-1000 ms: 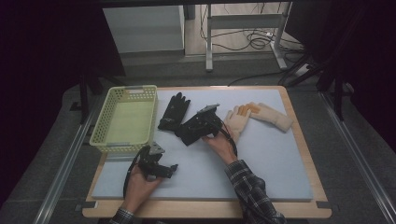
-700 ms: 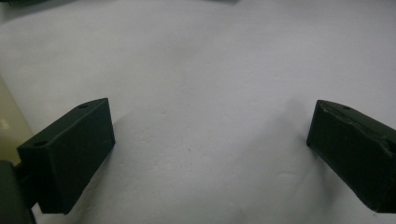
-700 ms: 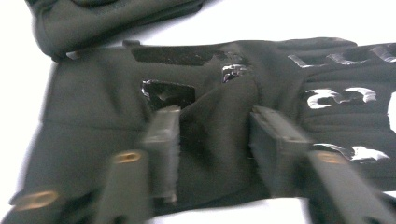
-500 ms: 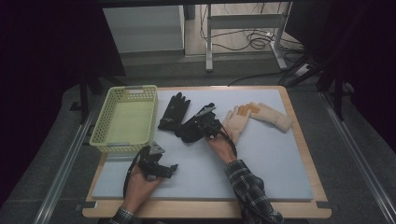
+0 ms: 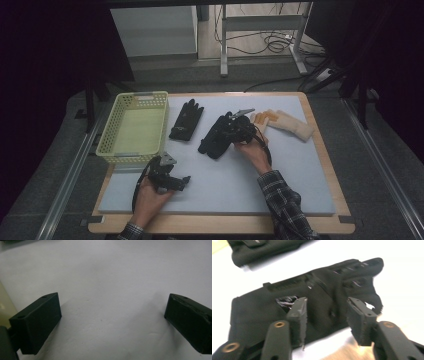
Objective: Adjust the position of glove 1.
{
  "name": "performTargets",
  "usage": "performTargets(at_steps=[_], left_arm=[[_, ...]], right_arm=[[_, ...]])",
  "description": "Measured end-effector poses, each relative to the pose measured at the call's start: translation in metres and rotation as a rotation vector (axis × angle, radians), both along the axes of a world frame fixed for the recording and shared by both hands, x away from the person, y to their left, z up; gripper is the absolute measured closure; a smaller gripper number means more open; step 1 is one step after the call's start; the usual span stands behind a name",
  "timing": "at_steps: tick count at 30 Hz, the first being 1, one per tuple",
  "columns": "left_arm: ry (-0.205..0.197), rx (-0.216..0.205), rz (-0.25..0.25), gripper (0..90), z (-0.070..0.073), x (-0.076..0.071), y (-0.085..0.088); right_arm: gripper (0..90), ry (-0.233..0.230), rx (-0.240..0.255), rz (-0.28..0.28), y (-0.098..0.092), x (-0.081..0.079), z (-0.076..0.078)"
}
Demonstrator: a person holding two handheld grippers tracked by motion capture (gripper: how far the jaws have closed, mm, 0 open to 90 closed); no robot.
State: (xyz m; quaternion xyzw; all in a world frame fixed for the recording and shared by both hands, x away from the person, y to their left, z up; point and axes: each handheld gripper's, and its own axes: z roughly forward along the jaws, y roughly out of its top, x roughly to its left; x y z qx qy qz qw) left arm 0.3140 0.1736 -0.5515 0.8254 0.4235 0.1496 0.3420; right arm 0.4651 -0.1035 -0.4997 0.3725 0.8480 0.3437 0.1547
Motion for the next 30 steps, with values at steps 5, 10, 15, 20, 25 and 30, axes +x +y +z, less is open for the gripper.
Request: performTargets(at_steps=[5,10,15,20,25,30], left_arm=[[0.000,-0.001,0.000,0.8,0.000,0.000,0.000],[-0.001,-0.001,0.000,0.8,0.000,0.000,0.000],[0.000,0.000,0.000,0.8,0.000,0.000,0.000],[0.000,0.000,0.000,0.8,0.000,0.000,0.000],[0.000,0.000,0.000,0.8,0.000,0.000,0.000],[0.000,-0.003,0.002,0.8,0.000,0.000,0.000]], right_arm=[[30.8,0.030,0.016,-0.020,0.024,0.008,-0.011],[40.0,0.039,-0.031,-0.040,0.040,0.014,-0.026],[76.8,0.043,-0.023,-0.002,0.040,0.008,-0.024],[78.6,0.048,-0.022,0.033,0.036,0.008,-0.020],[78.4,0.013,0.013,0.115,0.026,-0.009,0.003],[78.2,0.002,0.022,0.197,0.022,-0.033,0.021]])
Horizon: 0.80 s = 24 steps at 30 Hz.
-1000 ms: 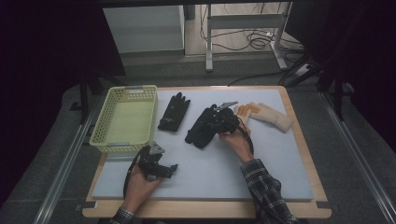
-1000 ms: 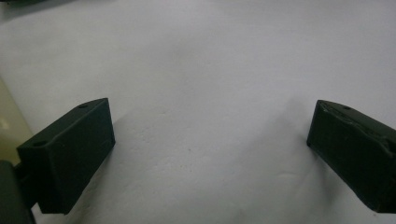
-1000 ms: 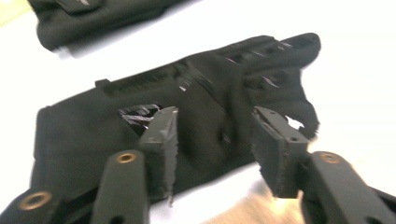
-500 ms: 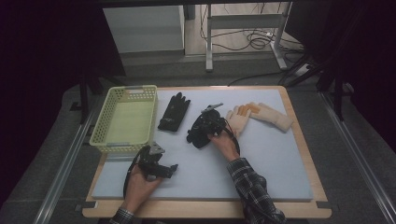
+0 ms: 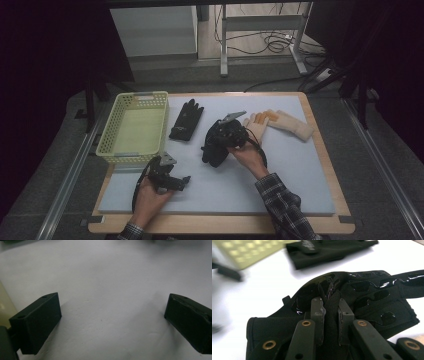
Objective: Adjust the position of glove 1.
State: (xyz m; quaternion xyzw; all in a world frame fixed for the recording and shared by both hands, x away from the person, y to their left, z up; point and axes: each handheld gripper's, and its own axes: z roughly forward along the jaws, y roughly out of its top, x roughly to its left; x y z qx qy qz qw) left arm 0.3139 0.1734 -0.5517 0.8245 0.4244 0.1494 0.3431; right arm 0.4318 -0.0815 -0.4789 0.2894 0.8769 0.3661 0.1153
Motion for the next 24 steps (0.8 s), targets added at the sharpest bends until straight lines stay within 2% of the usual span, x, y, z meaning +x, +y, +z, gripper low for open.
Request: performTargets(at_steps=[3,8,12,15,17,19,21,24], left_arm=[[-0.001,0.000,0.000,0.8,0.000,0.000,0.000],[-0.003,-0.003,0.003,0.8,0.000,0.000,0.000],[-0.003,-0.004,0.002,0.8,0.000,0.000,0.000],[-0.002,-0.006,0.004,0.8,0.000,0.000,0.000],[-0.001,-0.007,0.005,0.8,0.000,0.000,-0.001],[-0.002,-0.005,0.004,0.8,0.000,0.000,0.000],[-0.002,-0.005,0.004,0.8,0.000,0.000,0.000],[-0.002,-0.005,0.004,0.8,0.000,0.000,0.000]], right_arm=[[78.1,0.002,0.011,0.058,-0.004,-0.019,0.008],[77.7,0.019,0.015,0.118,-0.010,-0.048,0.013],[77.4,0.055,-0.009,0.181,-0.013,-0.074,0.004],[76.1,0.074,-0.033,0.218,-0.014,-0.085,-0.007],[68.4,0.069,-0.053,0.226,-0.015,-0.088,-0.016],[50.3,0.051,-0.070,0.208,-0.015,-0.089,-0.022],[44.6,0.036,-0.049,0.188,-0.019,-0.088,-0.021],[43.1,0.020,-0.007,0.143,-0.029,-0.084,-0.011]])
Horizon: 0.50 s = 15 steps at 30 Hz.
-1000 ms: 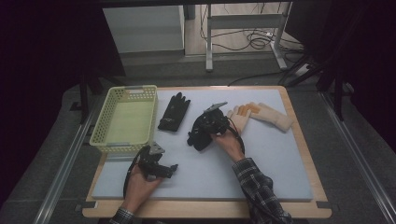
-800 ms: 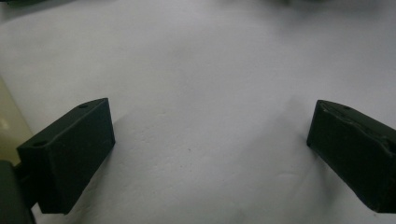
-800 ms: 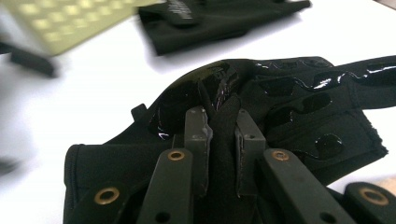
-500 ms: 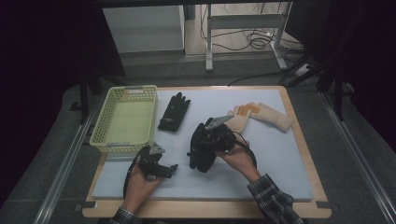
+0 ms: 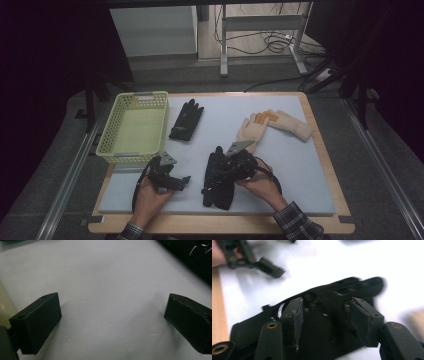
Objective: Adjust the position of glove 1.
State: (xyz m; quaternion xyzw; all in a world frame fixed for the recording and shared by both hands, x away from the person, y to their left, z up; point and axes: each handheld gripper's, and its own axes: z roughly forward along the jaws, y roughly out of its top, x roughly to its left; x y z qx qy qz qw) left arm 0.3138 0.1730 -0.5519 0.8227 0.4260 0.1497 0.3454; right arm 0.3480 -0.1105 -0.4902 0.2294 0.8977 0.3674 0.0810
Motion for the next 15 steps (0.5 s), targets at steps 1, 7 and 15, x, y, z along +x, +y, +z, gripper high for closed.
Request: performTargets(at_steps=[1,7,15], left_arm=[[0.000,0.000,0.000,0.8,0.000,0.000,0.000],[0.000,0.000,0.000,0.8,0.000,0.000,0.000],[0.001,0.008,-0.006,0.9,0.000,0.000,0.001]], right_arm=[[43.6,-0.007,-0.007,-0.014,-0.003,0.001,0.002],[49.2,0.007,-0.012,-0.063,-0.016,0.007,-0.006],[48.7,0.029,0.052,-0.084,-0.008,0.024,-0.009]])
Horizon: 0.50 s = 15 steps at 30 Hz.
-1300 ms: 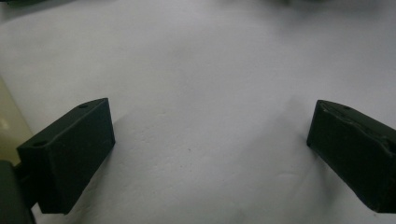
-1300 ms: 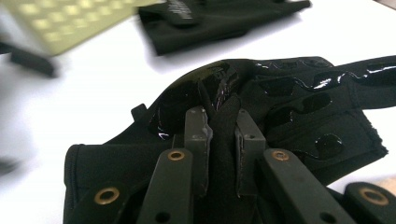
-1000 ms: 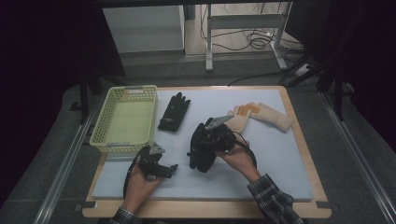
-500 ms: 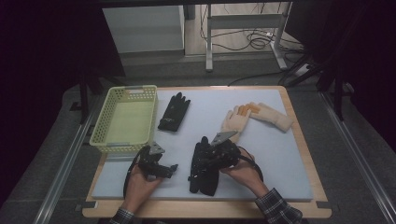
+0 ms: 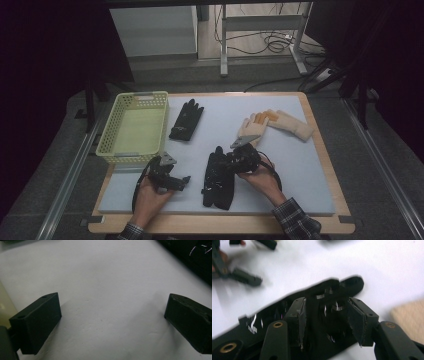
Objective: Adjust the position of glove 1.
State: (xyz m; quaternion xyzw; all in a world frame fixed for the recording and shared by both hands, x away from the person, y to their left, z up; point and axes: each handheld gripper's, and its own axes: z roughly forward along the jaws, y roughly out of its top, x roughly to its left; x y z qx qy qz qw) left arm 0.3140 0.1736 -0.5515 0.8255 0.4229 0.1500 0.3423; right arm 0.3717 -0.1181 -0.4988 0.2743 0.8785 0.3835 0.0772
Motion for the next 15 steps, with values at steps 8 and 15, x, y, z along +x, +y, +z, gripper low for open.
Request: performTargets(at_steps=[8,15], left_arm=[[0.000,0.000,0.000,0.9,0.000,0.000,0.000],[0.001,-0.001,0.001,0.9,0.000,0.000,0.000]], right_arm=[[60.0,-0.014,0.033,0.004,0.027,0.027,0.008],[69.4,-0.032,-0.002,0.039,0.059,0.049,0.010]])
